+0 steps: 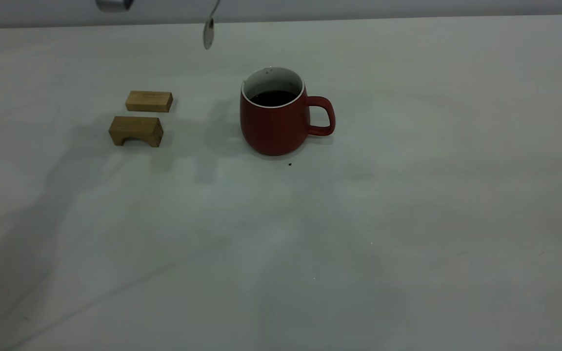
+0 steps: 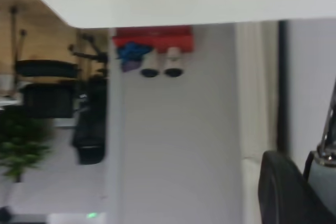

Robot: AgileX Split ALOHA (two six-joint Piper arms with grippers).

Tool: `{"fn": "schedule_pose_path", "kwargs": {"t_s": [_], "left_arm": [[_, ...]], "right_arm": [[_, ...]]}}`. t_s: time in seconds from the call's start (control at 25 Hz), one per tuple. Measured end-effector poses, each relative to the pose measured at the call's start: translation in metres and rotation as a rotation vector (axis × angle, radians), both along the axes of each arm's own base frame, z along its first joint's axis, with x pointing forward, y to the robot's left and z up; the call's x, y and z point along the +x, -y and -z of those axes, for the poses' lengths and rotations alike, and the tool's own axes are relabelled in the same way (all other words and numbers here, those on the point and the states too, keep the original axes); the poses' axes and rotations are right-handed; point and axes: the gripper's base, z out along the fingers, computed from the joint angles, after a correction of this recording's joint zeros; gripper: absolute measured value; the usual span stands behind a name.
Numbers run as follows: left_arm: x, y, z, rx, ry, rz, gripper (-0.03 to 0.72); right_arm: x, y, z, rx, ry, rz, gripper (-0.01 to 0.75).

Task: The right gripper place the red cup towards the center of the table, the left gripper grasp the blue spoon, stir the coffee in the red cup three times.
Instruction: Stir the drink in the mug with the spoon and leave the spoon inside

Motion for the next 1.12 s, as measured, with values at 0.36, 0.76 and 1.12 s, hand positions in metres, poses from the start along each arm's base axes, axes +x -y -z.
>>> {"fn": "schedule_pose_path", "kwargs": {"t_s": [0.36, 0.76, 1.12], "left_arm": [[0.002, 0.026, 0.013, 0.026, 0.012, -0.069, 0.114], [0.01, 0.038, 0.074, 0.001, -0.07, -0.155, 0.114], [0.014, 0.041, 0.113, -0.04, -0.038, -0.191, 0.114]], "right_arm": [[0.0, 0.0, 0.0, 0.0, 0.0, 0.0, 0.57], [0.0, 0.0, 0.0, 0.0, 0.0, 0.0, 0.57], [0.0, 0.0, 0.0, 0.0, 0.0, 0.0, 0.57]]}}
